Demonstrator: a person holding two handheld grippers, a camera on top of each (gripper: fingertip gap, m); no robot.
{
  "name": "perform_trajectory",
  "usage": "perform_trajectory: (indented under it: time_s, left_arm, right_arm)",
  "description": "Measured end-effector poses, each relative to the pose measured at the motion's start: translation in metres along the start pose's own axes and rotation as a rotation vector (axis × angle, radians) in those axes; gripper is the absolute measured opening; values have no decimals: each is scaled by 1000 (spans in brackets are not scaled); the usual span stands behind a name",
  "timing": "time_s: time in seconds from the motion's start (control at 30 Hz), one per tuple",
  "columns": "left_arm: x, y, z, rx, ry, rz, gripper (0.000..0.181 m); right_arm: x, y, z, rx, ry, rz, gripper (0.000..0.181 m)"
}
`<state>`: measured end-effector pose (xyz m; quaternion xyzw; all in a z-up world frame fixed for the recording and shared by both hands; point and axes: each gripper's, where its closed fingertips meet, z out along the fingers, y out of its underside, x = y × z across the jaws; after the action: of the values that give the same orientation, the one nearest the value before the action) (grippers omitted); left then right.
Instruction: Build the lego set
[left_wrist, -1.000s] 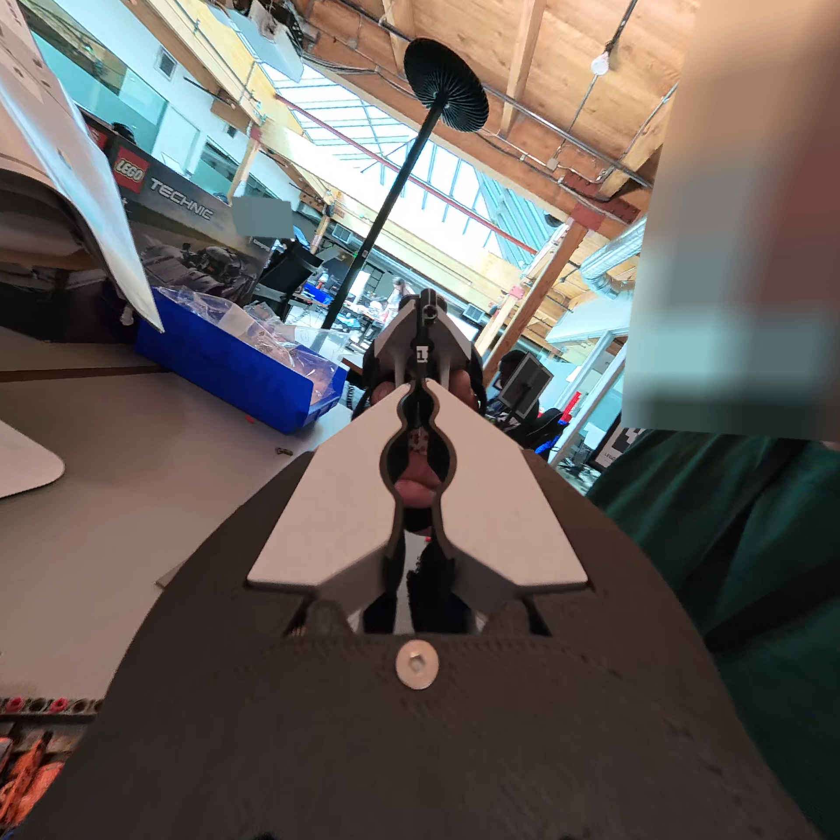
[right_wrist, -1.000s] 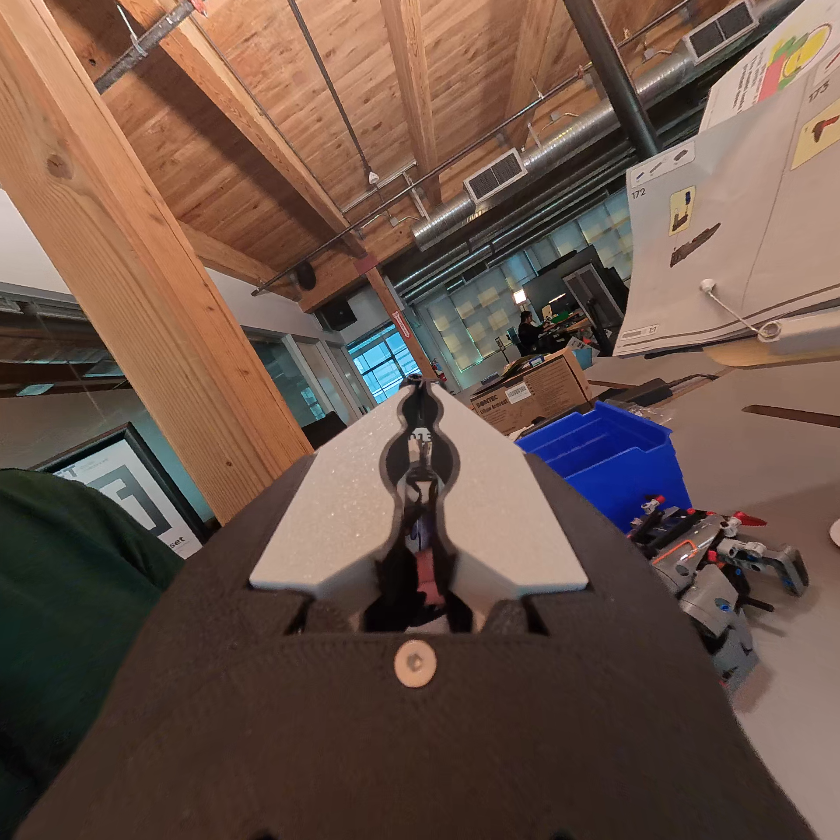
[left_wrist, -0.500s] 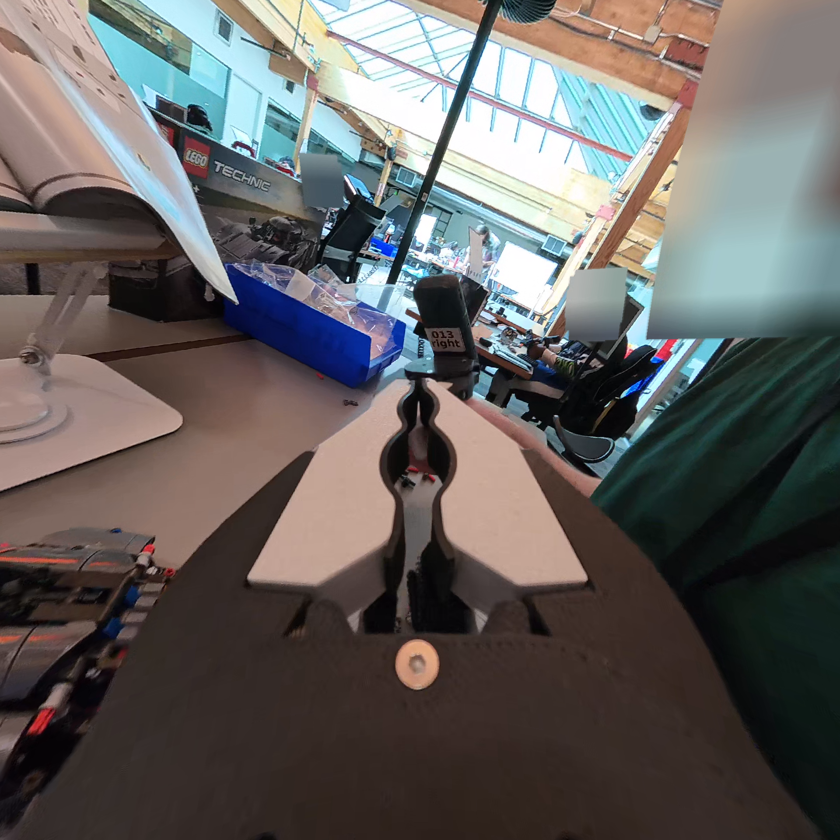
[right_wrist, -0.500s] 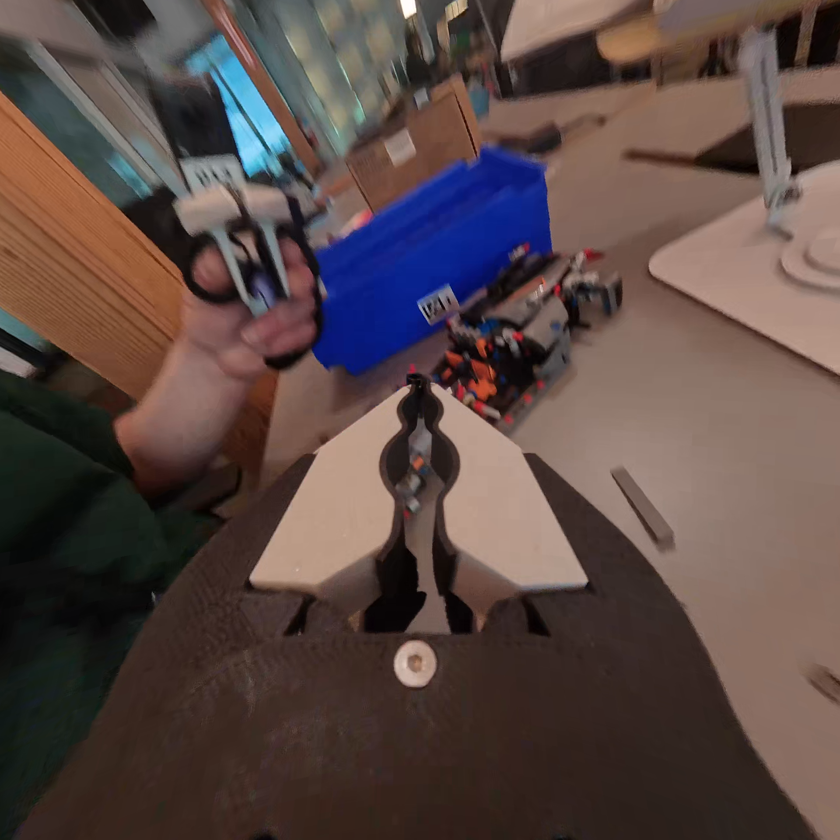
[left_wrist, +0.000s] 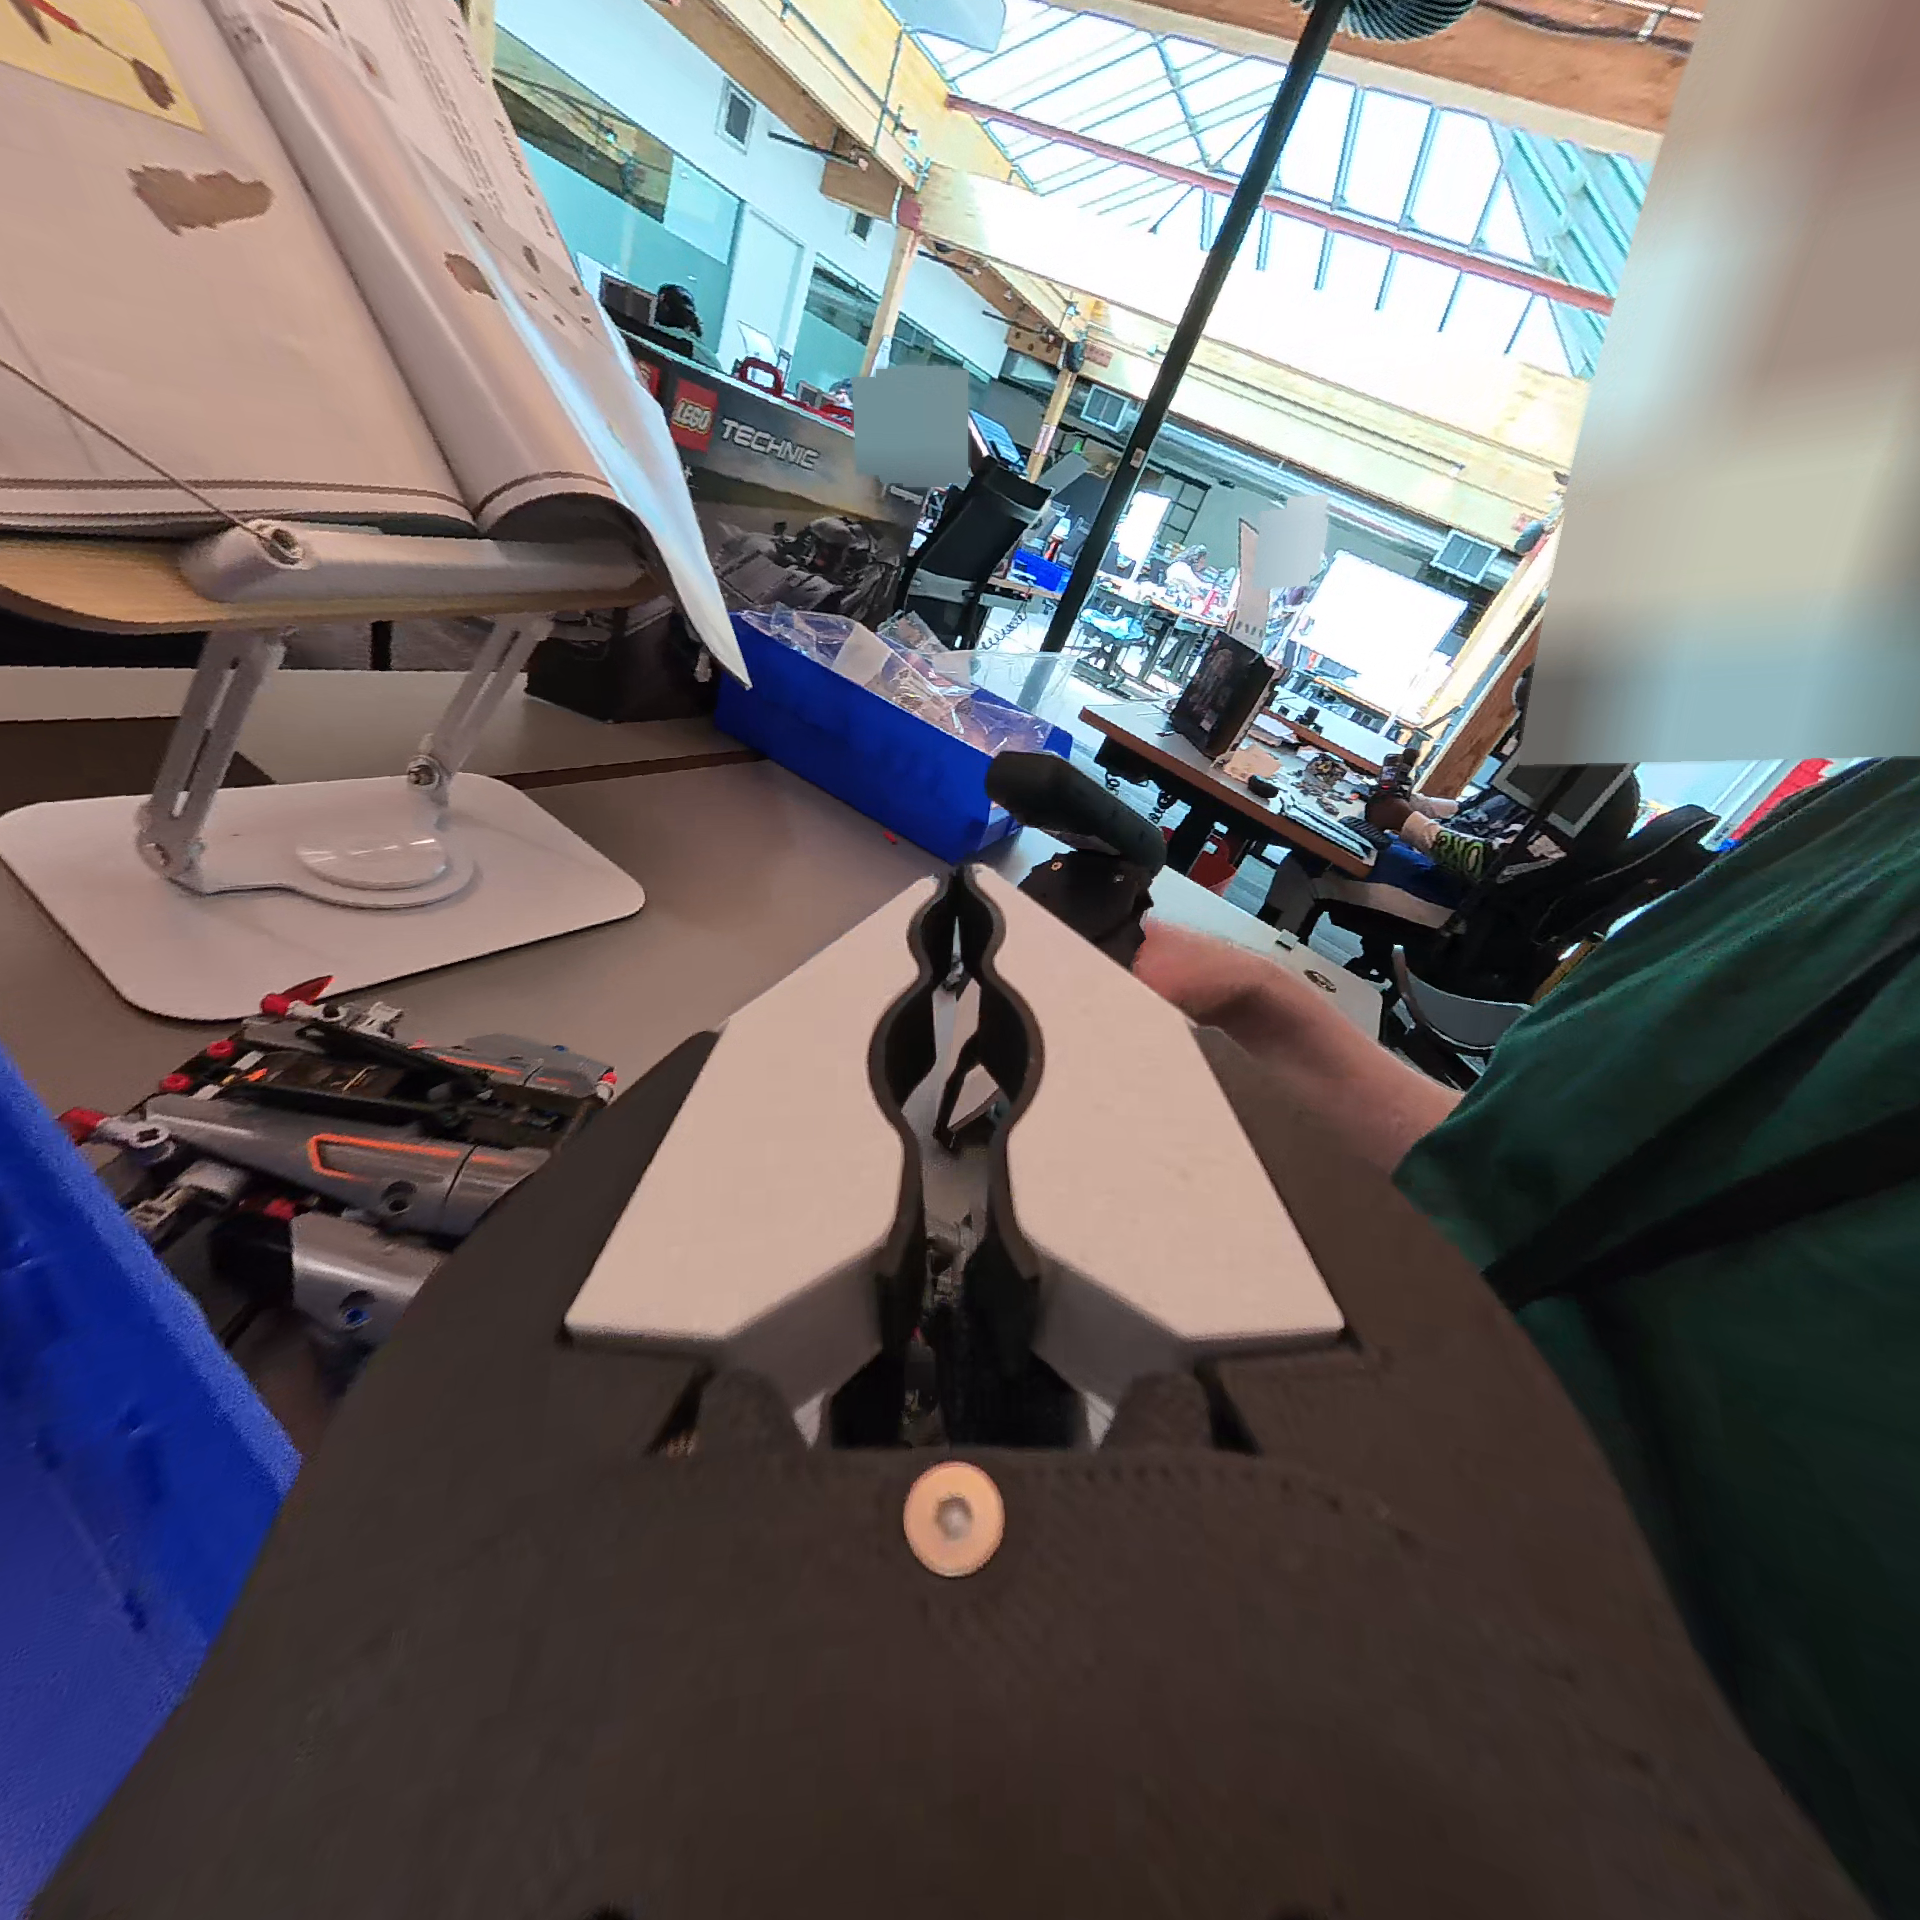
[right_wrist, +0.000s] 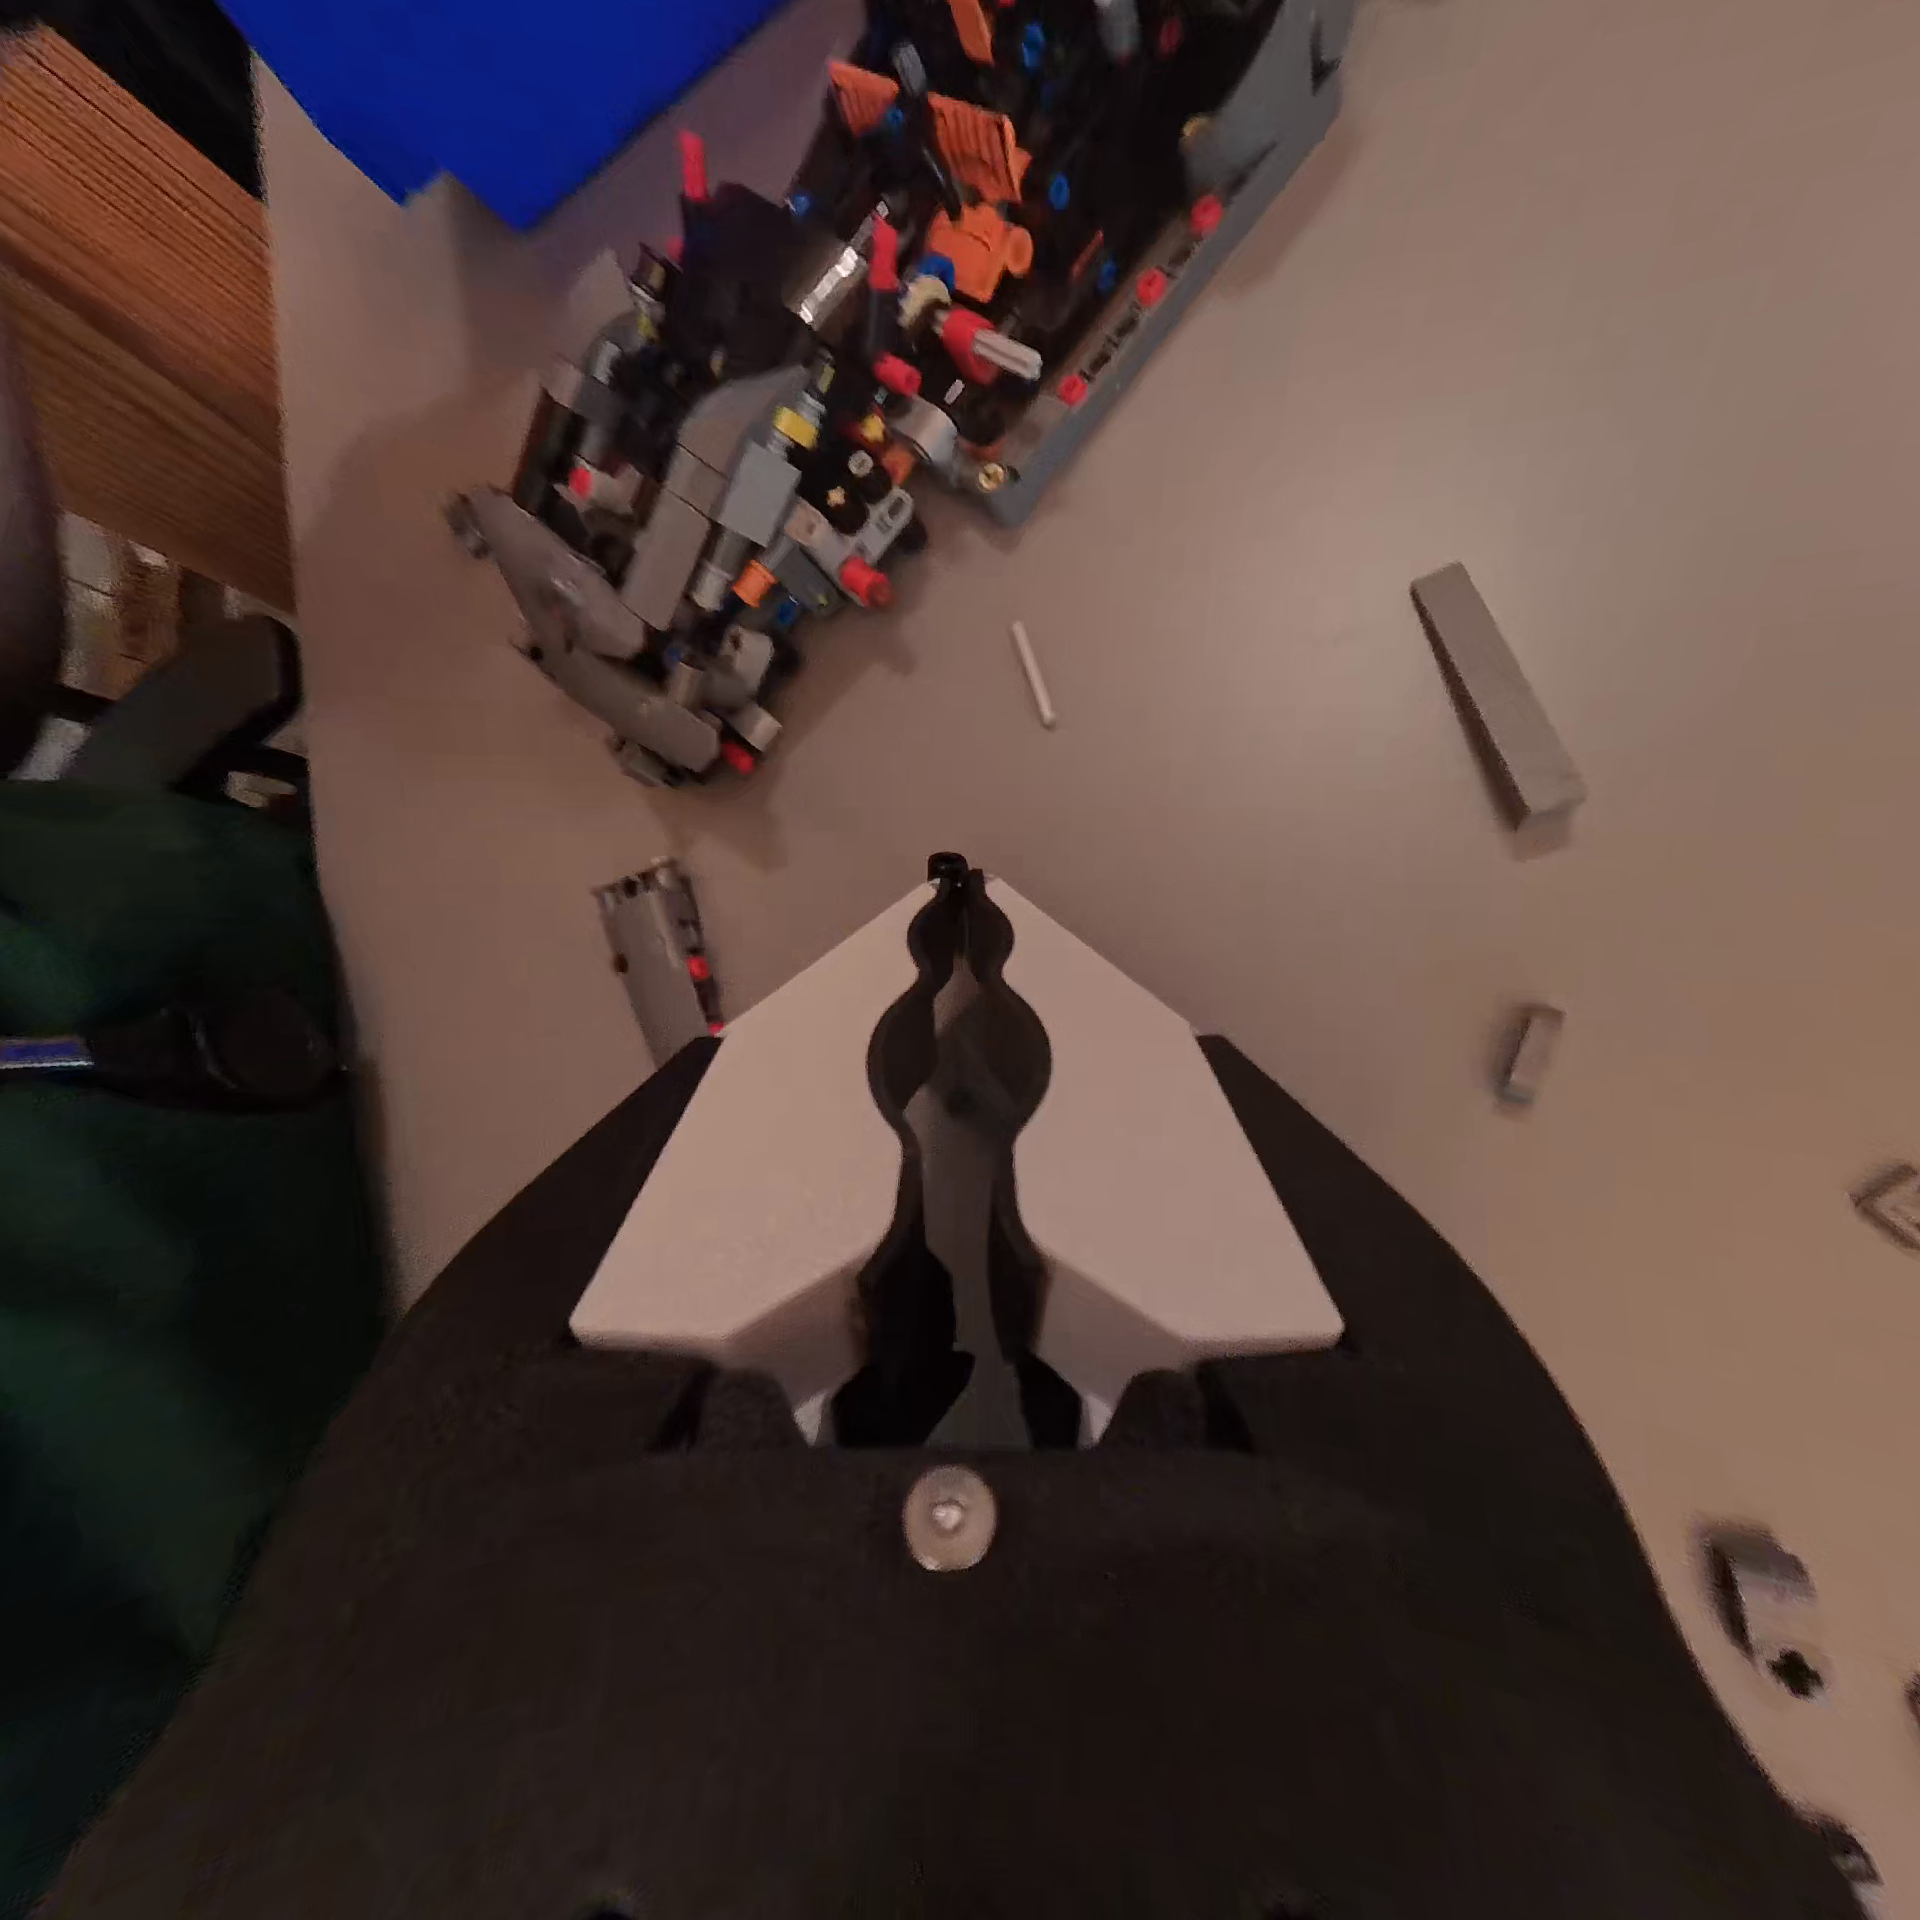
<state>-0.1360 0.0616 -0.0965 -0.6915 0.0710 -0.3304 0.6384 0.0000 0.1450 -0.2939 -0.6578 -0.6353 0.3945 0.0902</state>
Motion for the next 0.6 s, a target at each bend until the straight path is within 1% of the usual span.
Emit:
perform_trajectory:
  time_s: [0.13,0.2,0.3,0.4,0.5,0.6]
  left_arm:
    - [-5,-1,-9,-7,-35,8,0]
    - [-8,-2,-15,-15,-66,24,0]
    - [-14,-9,-31,-22,-140,64,0]
    - [-21,-19,-60,-17,-246,126,0]
    - [-33,-26,-96,-20,-381,189,0]
    - [-45,-30,-133,-36,-506,229,0]
  right_arm:
    - [11,3,-4,-8,61,-25,4]
    - [8,0,-6,24,36,-40,13]
    - [5,-9,-16,103,25,-78,15]
    - [3,-27,-33,229,16,-106,12]
    - [7,-40,-47,342,42,-146,7]
    - [-1,-53,-60,448,23,-199,6]
